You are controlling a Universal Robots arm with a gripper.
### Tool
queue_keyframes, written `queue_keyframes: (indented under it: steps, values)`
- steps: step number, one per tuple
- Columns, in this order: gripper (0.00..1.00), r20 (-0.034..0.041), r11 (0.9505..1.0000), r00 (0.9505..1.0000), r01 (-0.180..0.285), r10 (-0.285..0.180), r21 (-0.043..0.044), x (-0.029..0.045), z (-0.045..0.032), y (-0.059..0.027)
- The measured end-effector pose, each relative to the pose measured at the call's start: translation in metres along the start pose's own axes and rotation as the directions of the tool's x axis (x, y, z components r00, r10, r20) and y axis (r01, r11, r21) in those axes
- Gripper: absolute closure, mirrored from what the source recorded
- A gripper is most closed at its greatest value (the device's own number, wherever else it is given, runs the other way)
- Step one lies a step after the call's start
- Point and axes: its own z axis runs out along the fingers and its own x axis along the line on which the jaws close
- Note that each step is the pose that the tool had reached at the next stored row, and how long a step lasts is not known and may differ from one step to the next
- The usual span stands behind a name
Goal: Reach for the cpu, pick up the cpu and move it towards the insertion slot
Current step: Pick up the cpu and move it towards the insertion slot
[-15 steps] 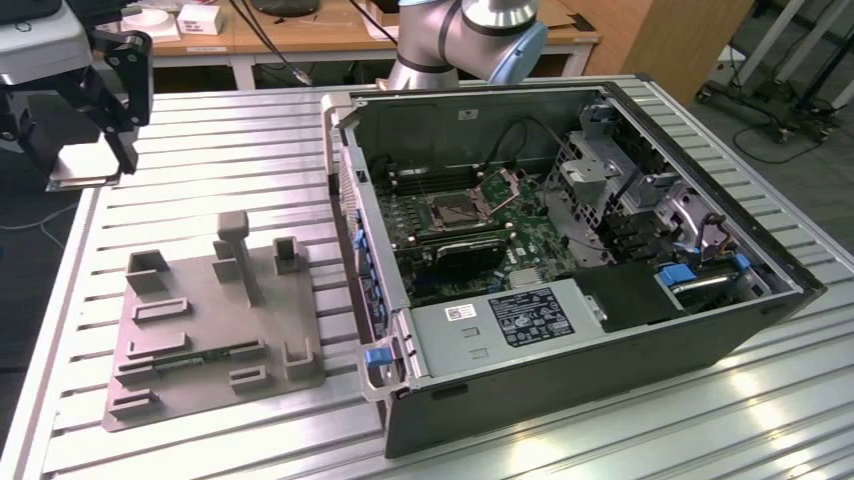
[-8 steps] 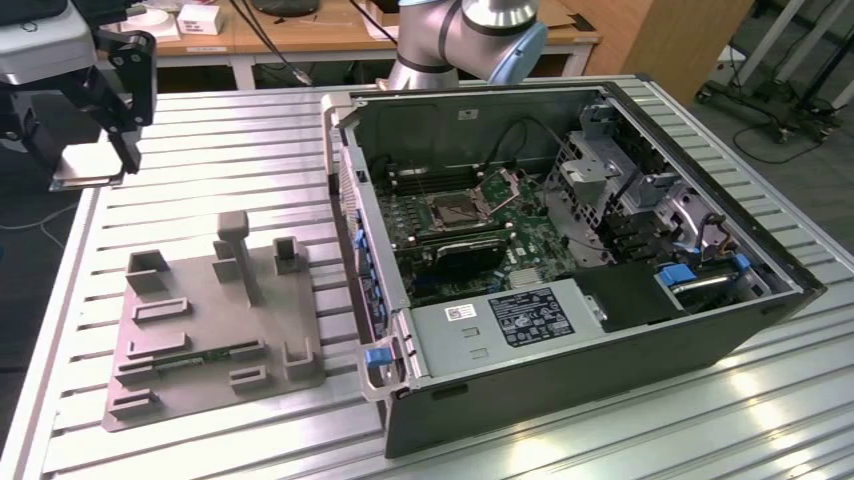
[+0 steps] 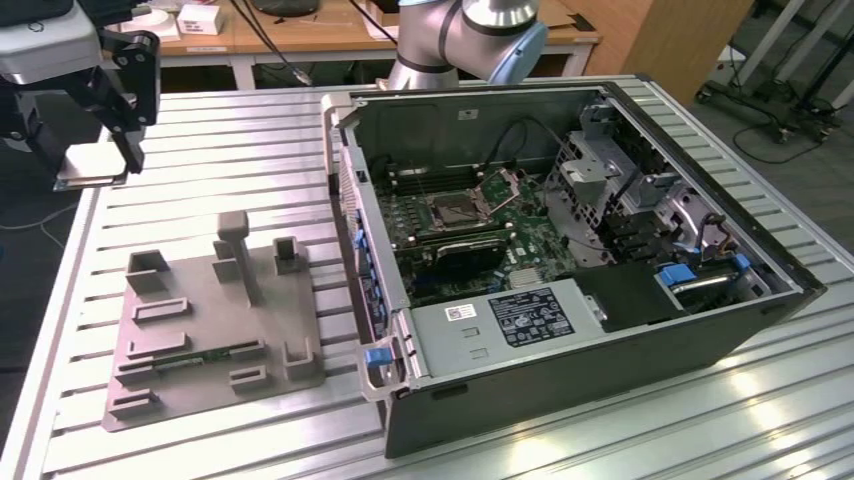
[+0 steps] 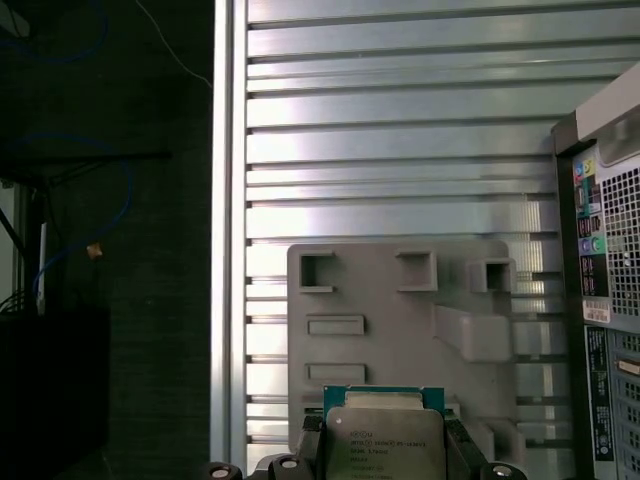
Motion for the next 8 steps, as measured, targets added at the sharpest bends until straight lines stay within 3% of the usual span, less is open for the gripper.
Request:
queue_keyframes:
  steps: [8]
  values:
    - [0.46,-0.0001,1.0,1.0,0.0,0.0,0.0,-0.0022,0.0,0.0001]
